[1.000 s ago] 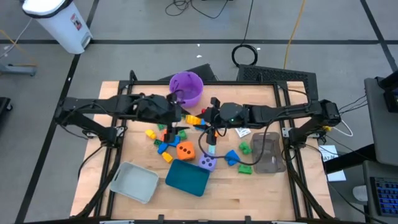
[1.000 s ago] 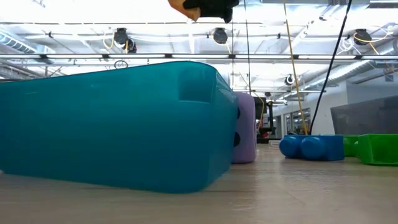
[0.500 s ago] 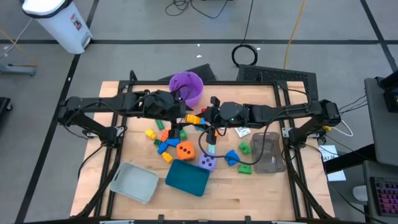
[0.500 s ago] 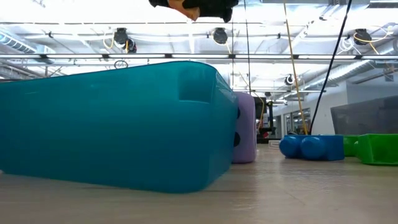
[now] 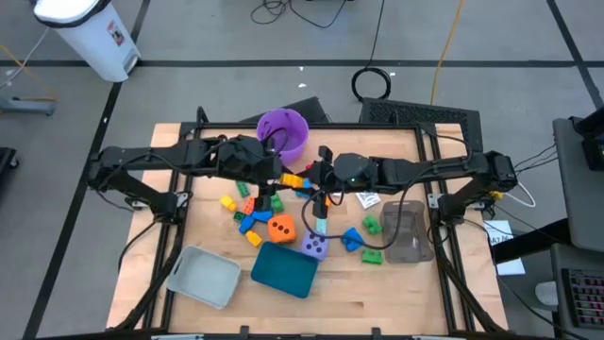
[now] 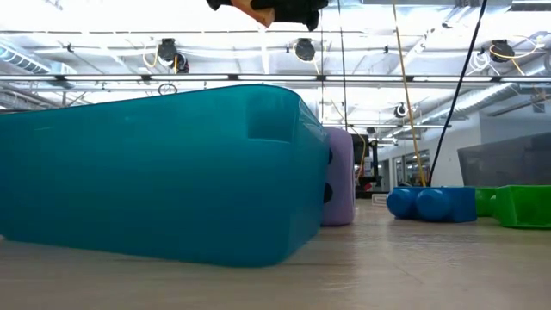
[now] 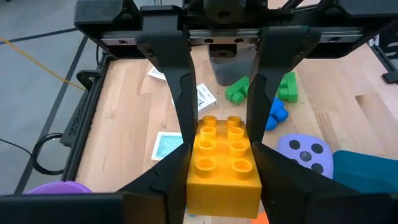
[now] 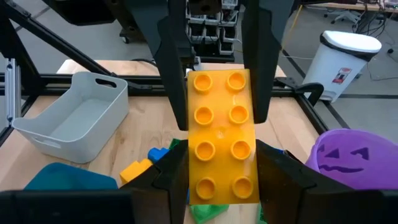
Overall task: Pick & Place Toys
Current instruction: Put the yellow game piece into the blue bin
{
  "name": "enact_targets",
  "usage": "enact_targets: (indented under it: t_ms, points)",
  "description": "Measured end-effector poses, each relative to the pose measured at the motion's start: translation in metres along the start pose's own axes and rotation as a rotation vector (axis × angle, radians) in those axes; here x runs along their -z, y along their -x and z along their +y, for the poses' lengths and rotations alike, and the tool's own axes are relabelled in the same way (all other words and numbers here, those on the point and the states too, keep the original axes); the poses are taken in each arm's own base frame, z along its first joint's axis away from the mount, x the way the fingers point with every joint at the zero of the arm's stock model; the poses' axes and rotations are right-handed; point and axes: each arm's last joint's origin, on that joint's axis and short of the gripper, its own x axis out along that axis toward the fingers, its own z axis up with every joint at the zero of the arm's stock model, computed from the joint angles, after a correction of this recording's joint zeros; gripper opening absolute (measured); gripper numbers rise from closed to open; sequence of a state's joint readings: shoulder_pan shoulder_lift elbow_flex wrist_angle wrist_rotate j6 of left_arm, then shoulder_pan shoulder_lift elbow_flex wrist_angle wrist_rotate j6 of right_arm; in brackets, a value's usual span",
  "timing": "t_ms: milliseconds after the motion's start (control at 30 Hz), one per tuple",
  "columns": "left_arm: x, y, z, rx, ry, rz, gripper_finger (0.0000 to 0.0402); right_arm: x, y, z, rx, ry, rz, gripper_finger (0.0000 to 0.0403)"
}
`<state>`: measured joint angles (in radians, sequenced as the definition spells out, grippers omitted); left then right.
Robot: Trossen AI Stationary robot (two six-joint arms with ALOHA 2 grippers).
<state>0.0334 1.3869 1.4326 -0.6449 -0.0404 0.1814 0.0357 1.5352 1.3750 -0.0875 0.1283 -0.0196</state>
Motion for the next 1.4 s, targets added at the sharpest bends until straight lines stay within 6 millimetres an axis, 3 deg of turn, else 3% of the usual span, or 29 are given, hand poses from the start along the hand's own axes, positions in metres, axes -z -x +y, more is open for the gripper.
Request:
enact_targets:
  t_ms: [233,467,733,900,1167,1400]
  points:
    - [0.0,0.0,0.0,0.013,0.003,0.003,0.0162,0.0,0.0,-0.001,0.0,-0.008,-0.001,0.0146]
    - [0.001,0.006,0.0,0.01,0.012,0.007,0.0153,-0.005,0.004,-0.004,0.005,-0.026,-0.029,0.0196]
    - [0.002,0.042,0.001,0.012,0.073,-0.039,0.0159,-0.013,0.026,-0.012,0.022,-0.066,-0.035,0.0235]
    - [0.008,0.072,-0.001,0.103,0.161,-0.055,0.0152,-0.017,0.037,-0.012,0.02,-0.058,-0.034,0.0242]
    - [0.038,0.098,-0.012,0.187,0.331,-0.099,0.0152,-0.018,0.037,-0.012,0.016,-0.147,-0.05,0.0235]
    - [0.072,0.09,-0.031,0.255,0.443,-0.222,0.0152,-0.015,0.029,-0.011,0.015,-0.241,-0.047,0.0237]
